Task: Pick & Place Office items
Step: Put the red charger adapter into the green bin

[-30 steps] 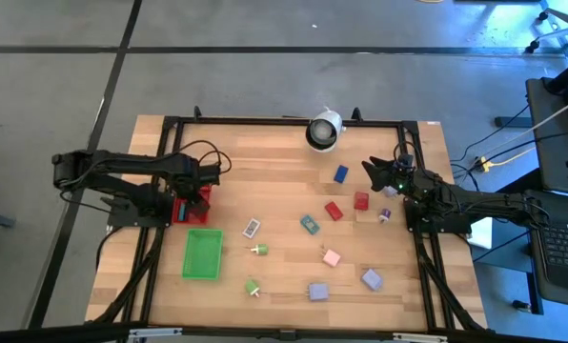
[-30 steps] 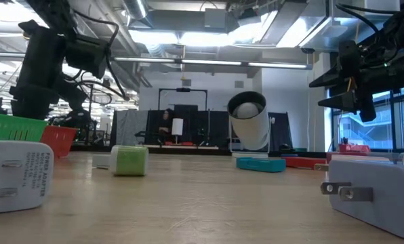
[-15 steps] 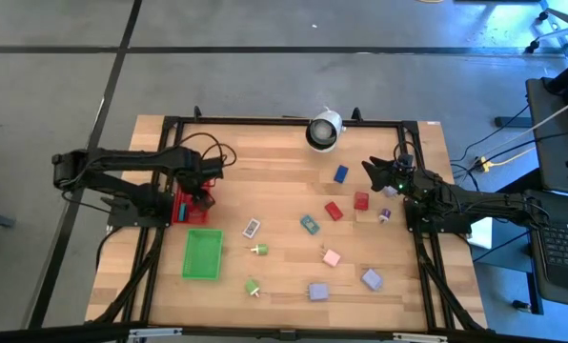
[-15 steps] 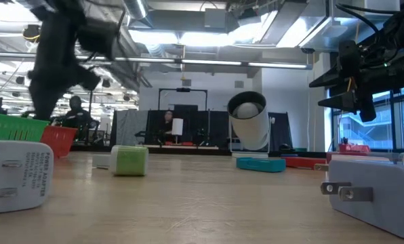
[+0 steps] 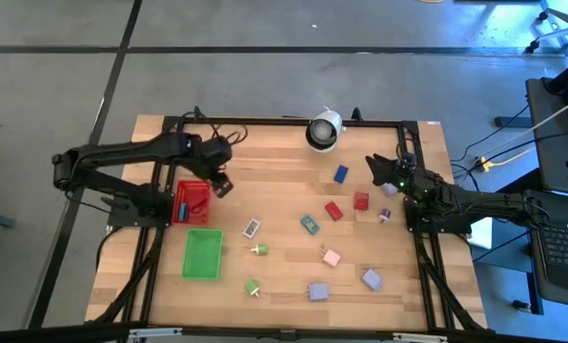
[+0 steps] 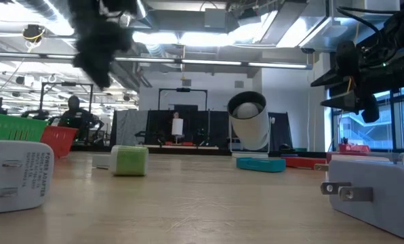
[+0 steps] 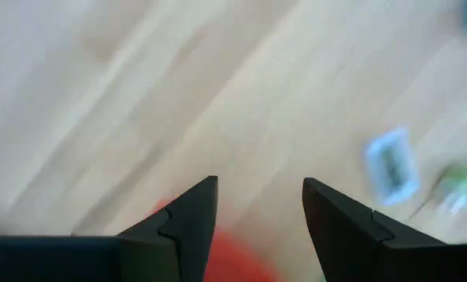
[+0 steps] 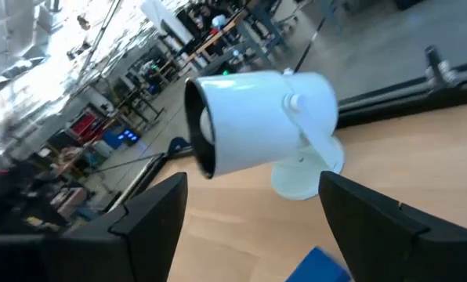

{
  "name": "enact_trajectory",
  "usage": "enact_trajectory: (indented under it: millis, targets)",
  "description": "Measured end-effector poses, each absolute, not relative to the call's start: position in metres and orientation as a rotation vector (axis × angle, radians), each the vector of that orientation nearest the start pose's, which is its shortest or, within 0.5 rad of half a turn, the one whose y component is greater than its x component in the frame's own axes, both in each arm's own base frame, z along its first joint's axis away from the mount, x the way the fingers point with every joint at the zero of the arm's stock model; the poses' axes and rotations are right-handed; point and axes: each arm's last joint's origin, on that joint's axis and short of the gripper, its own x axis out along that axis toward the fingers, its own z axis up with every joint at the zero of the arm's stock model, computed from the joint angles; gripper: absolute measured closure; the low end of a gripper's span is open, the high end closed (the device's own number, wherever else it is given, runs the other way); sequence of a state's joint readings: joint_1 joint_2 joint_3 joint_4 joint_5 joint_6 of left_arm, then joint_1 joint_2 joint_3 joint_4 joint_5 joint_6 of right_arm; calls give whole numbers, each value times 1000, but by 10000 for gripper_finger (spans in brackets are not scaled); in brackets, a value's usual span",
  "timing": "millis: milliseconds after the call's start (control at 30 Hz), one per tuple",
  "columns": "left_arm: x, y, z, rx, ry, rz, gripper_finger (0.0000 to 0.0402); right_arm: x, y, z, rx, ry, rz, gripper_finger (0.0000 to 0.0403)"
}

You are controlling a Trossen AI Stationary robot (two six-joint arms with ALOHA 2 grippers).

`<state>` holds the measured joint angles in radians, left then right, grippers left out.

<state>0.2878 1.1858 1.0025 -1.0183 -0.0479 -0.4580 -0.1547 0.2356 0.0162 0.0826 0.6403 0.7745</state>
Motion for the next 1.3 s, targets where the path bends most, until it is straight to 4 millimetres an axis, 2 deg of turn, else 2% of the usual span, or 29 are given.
enact_trajectory:
  millis: [300, 533, 733, 867, 1133, 1300]
  targets:
    - [237, 73, 303, -499, 588, 527, 217, 101, -34, 158, 639, -166, -836, 111]
    - [249, 77, 324, -483, 331, 484, 216, 100, -35, 158, 562, -149, -877, 111]
    - [252, 78, 331, -493, 252, 475, 216, 101, -34, 158, 574, -145, -851, 110]
    - [251, 79, 331, -509, 237, 524, 216, 103, -32, 158, 728, -93, -748, 107]
    - [249, 84, 331, -494, 214, 617, 216, 109, -28, 167, 852, 319, -789, 81]
    - [248, 85, 331, -507, 217, 624, 216, 119, -27, 175, 1002, 519, -854, 74]
